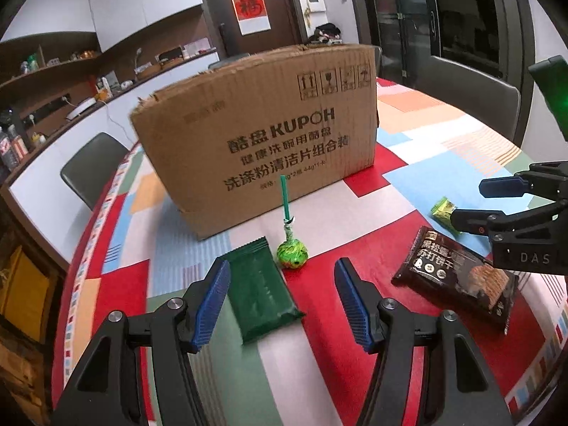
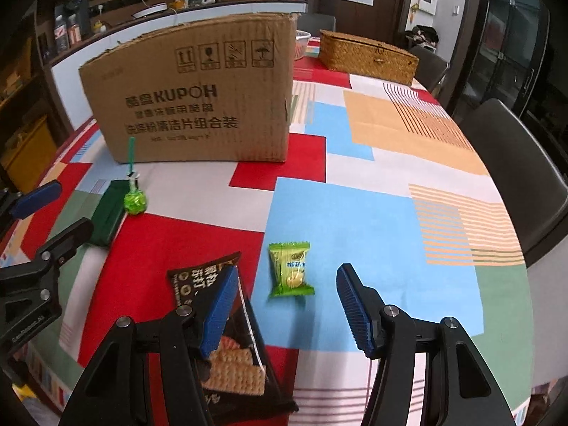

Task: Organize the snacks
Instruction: 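Grasp the second green lollipop with the left gripper while the right gripper grasps the yellow-green candy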

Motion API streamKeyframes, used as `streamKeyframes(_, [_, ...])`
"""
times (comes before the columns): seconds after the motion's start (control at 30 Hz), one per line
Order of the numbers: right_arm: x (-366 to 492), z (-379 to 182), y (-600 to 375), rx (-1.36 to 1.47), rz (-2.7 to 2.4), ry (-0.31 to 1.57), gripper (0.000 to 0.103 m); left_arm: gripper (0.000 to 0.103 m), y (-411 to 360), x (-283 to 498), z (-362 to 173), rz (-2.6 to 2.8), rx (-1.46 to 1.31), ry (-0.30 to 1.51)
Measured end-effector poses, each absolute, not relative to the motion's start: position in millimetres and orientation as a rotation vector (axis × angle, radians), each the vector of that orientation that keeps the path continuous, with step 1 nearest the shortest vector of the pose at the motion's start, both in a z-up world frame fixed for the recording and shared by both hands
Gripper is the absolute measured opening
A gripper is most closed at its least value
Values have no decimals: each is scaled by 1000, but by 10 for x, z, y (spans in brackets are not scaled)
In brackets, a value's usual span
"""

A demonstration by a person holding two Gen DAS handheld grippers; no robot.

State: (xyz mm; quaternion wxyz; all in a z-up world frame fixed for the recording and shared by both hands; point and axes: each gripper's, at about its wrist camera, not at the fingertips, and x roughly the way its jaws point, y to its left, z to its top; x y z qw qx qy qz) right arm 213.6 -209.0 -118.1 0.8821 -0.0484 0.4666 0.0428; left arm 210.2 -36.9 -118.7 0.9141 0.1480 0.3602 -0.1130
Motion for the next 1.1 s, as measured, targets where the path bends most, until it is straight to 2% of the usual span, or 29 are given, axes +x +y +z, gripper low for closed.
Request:
streamKeyframes(0.07, [2183, -1224, -2112, -92, 87, 981, 58, 58, -396, 2173, -1236, -242, 309, 755])
streamKeyframes(0.13, [2233, -1272, -2136, -83, 85, 996, 53, 55, -422, 2246, -1285, -253, 309, 771])
streamKeyframes(0.47, [2367, -1470, -2150, -74, 95, 1050, 41, 41, -472, 2526, -1470, -267, 307, 821])
streamKeyframes(0.57, [2386, -1495, -2153, -75, 97, 1049, 40, 38, -478, 2575, -1531, -274, 308, 845])
streamKeyframes(0.7, [2407, -1503, -2138, -85, 102, 1041, 33, 36, -477, 2613, -1558, -273, 306, 856])
streamKeyframes(0.87, [2408, -1500, -2105, -88, 115, 1036, 26, 27, -476, 2652, -1553, -269, 305, 858])
streamKeyframes(1.1, [2382, -1479, -2099, -82, 121, 1034, 22, 26, -481, 2637, -1499, -291, 287, 863])
